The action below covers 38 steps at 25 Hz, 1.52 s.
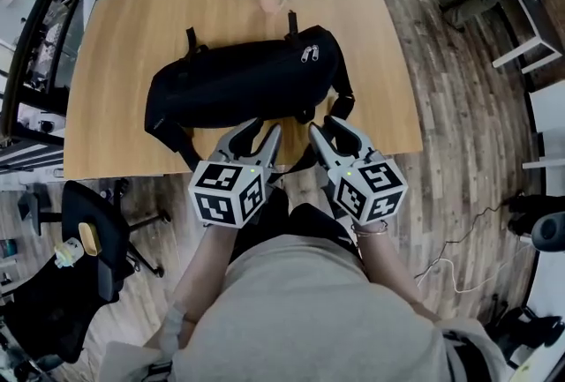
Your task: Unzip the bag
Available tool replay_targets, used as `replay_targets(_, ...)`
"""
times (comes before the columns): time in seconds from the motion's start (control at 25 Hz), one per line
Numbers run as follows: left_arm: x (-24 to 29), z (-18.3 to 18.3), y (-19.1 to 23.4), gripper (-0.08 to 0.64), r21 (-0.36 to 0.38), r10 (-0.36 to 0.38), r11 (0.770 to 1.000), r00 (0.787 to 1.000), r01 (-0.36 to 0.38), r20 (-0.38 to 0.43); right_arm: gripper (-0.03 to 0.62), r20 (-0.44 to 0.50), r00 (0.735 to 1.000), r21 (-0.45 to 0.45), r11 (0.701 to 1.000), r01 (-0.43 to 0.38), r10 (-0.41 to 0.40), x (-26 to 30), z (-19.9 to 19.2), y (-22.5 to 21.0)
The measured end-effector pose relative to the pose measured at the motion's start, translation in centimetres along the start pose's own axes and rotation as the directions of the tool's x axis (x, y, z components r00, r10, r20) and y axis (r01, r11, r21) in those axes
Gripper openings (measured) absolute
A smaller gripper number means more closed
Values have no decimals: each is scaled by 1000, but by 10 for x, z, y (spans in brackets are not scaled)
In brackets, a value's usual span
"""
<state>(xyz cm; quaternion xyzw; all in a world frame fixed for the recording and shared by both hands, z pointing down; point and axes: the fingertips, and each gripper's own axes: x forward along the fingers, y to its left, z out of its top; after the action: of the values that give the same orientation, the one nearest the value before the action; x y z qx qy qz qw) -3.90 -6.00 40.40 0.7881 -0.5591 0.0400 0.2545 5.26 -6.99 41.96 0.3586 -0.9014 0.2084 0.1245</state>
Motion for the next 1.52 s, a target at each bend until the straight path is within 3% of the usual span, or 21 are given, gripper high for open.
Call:
replay_targets(0.28, 40, 35, -1, 141, 67, -64, 996, 998, 63, 19, 130, 40, 997, 9, 998, 67, -68, 16, 27, -31)
replay_targets(0.52, 76, 54, -8, 141, 5, -163, 987, 987, 163, -3, 137, 74, 991, 30, 993, 114, -115, 32, 49, -55)
replay_targets(0.92, 116, 60, -6, 141, 1, -202, 979, 977, 202, -62, 156, 85, 980, 56, 983, 173, -178, 51, 67, -89)
replay_targets(1.08, 123, 61, -7, 141, 121, -181, 974, 979, 192, -98, 167, 70, 983, 72, 984, 164, -169, 59, 68, -94)
replay_targets(1.28, 130, 70, -5, 141, 233, -140, 960, 986, 158, -89, 169, 65, 984, 84, 983, 162, -168, 67, 69, -96)
replay_targets(1.52, 137, 67, -10, 141, 387, -139, 905, 983, 175, -119, 168, 40, 986, 109, 982, 154, -160, 76, 64, -98)
